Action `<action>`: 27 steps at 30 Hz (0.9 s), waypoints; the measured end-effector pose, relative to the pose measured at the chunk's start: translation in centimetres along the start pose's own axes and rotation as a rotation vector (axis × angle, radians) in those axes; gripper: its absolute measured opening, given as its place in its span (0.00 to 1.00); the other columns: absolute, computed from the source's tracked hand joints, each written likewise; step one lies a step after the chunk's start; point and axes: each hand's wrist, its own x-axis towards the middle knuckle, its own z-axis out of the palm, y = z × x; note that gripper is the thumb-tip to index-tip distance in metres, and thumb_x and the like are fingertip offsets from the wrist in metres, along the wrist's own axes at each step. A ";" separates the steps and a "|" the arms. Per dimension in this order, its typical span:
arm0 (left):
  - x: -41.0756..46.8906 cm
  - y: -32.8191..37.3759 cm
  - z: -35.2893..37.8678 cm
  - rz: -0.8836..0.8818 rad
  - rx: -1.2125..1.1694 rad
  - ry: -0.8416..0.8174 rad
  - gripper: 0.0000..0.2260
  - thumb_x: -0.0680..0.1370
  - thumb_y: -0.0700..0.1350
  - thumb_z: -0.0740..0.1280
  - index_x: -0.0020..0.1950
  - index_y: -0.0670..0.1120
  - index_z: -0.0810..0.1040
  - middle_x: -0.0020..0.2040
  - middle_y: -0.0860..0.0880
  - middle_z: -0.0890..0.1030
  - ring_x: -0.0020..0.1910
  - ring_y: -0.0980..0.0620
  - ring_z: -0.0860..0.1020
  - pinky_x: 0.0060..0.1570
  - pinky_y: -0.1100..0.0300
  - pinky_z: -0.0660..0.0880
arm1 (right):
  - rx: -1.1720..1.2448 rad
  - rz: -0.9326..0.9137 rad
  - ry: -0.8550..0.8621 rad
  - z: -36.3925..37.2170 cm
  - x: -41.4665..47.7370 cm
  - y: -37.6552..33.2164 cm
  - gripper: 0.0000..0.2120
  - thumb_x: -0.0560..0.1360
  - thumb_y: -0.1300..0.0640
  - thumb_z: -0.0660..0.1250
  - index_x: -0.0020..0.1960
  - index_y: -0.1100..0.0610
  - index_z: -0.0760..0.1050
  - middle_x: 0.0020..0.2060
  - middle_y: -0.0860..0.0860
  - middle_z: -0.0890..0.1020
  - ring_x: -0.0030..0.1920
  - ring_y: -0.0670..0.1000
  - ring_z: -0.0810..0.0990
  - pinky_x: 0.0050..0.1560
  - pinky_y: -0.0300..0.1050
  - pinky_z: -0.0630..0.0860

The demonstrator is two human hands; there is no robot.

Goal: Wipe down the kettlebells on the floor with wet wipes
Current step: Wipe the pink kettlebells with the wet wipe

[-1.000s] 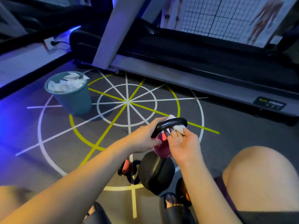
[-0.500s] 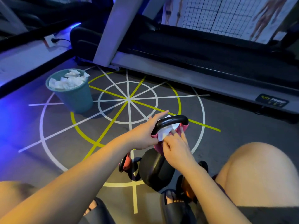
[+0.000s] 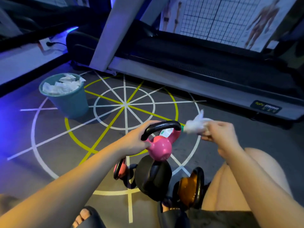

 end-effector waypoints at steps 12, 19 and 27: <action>-0.4 -1.1 -0.4 -0.037 -0.188 0.002 0.34 0.77 0.33 0.70 0.72 0.64 0.66 0.65 0.45 0.77 0.61 0.53 0.80 0.63 0.53 0.78 | 0.046 0.033 -0.340 3.0 -0.4 2.1 0.11 0.73 0.57 0.63 0.37 0.56 0.82 0.38 0.51 0.82 0.48 0.55 0.77 0.58 0.51 0.73; -0.3 -1.3 -0.7 -0.047 -0.157 -0.004 0.33 0.77 0.36 0.72 0.72 0.66 0.65 0.66 0.56 0.77 0.64 0.60 0.78 0.68 0.47 0.74 | 0.018 0.047 -0.443 4.7 -0.1 3.5 0.14 0.78 0.53 0.62 0.50 0.58 0.85 0.49 0.56 0.86 0.56 0.59 0.82 0.61 0.58 0.75; -0.2 -1.4 -0.7 -0.049 -0.195 -0.005 0.34 0.77 0.34 0.71 0.71 0.66 0.66 0.68 0.52 0.76 0.65 0.57 0.78 0.64 0.54 0.77 | 0.132 -0.002 -0.075 2.3 2.1 2.3 0.14 0.84 0.49 0.57 0.51 0.53 0.80 0.47 0.51 0.85 0.49 0.51 0.82 0.54 0.49 0.76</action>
